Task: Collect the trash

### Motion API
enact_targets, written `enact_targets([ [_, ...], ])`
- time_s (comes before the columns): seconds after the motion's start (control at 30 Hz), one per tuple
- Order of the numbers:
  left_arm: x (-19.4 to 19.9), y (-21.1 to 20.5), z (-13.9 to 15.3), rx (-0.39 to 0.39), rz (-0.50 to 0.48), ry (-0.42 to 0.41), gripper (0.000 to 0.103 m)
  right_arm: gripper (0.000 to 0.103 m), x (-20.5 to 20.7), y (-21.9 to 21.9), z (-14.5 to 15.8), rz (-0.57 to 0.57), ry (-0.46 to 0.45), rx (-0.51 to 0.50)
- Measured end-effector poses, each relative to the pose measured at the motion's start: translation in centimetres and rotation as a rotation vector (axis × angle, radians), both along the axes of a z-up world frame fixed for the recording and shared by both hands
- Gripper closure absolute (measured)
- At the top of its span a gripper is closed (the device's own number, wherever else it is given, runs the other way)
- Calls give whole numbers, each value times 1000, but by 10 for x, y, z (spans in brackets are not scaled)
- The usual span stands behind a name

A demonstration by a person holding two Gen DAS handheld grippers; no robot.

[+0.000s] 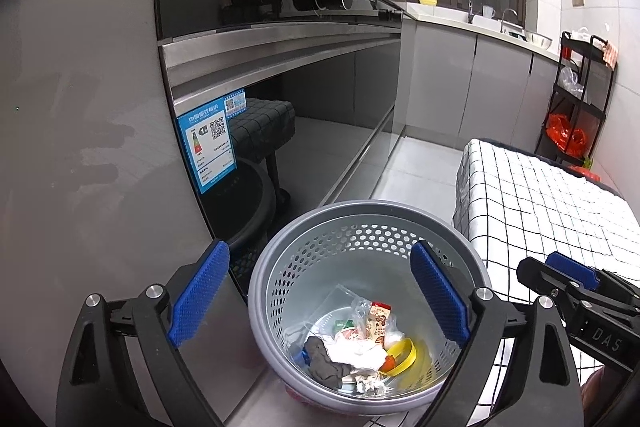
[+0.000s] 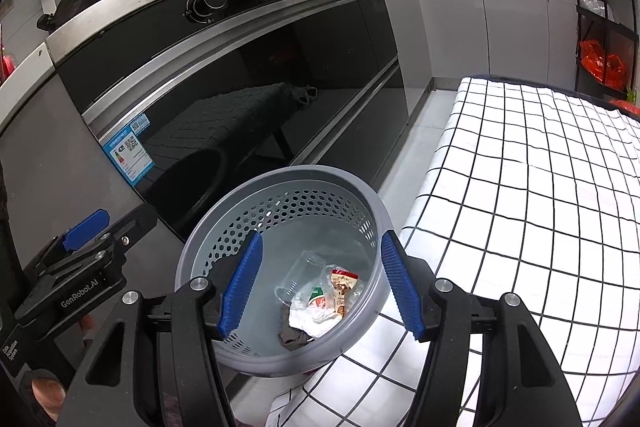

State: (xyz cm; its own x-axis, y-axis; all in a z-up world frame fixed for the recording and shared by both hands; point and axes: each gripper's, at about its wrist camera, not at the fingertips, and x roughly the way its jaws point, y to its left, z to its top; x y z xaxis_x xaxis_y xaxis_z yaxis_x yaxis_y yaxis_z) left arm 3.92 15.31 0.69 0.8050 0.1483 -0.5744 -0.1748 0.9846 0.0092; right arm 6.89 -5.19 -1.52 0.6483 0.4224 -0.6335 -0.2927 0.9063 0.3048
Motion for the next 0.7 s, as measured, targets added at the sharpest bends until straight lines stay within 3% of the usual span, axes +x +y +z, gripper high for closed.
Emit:
enact_targets([
  [0.7, 0, 0, 0, 22, 11, -7, 7, 44, 1, 4, -1, -4, -4, -13],
])
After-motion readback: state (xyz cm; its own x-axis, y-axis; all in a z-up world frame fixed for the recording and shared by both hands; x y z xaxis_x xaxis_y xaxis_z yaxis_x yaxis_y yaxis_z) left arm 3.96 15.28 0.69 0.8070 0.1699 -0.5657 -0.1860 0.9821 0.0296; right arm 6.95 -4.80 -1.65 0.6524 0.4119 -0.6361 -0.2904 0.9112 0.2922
